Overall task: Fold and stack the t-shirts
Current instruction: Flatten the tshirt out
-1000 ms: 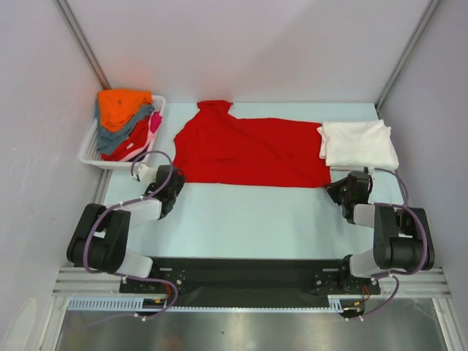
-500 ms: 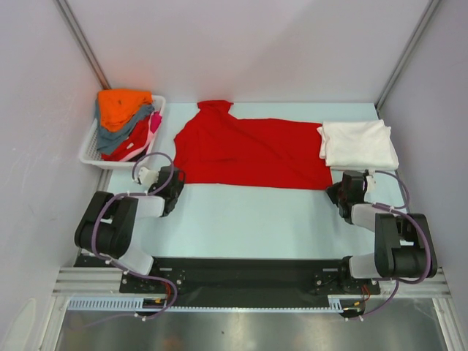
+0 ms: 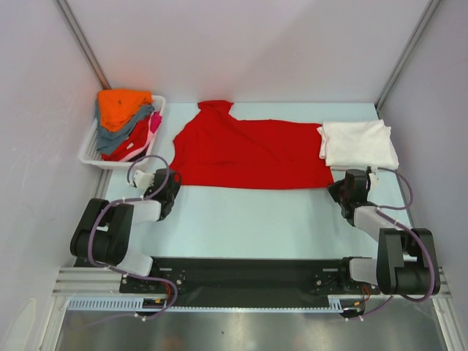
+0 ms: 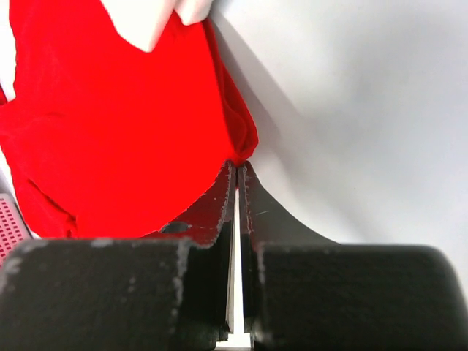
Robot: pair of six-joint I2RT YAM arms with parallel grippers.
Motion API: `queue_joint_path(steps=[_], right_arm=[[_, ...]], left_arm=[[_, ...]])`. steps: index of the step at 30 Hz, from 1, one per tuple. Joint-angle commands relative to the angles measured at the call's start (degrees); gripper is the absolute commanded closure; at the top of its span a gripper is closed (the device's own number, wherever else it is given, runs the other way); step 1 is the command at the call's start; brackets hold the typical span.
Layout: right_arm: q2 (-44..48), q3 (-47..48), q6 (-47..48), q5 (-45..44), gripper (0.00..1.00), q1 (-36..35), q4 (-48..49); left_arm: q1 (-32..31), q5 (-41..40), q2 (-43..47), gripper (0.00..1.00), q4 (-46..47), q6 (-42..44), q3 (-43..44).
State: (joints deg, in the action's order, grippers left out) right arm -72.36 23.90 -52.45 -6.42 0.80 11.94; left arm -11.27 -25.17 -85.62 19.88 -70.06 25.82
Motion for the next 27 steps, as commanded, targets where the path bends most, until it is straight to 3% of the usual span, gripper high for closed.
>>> queue_joint_path(steps=[1, 6, 16, 27], right_arm=[[1.17, 2.29, 2.61, -1.32, 1.0, -0.09, -0.96], [1.08, 3.08, 4.28, -0.88, 1.0, -0.62, -0.26], [2.75, 8.26, 11.05, -8.61, 1.0, -6.25, -6.22], [4.42, 9.58, 11.75, -7.56, 1.0, -7.04, -8.33]], left_arm=[[0.81, -2.43, 3.62, 1.0, -1.42, -0.17, -0.69], [0.81, -4.01, 7.48, 1.0, -4.14, 0.72, -0.78], [0.81, -1.64, 12.59, 1.0, -7.48, 6.08, -0.07], [0.81, -1.9, 17.76, 1.0, -12.58, 7.65, 0.36]])
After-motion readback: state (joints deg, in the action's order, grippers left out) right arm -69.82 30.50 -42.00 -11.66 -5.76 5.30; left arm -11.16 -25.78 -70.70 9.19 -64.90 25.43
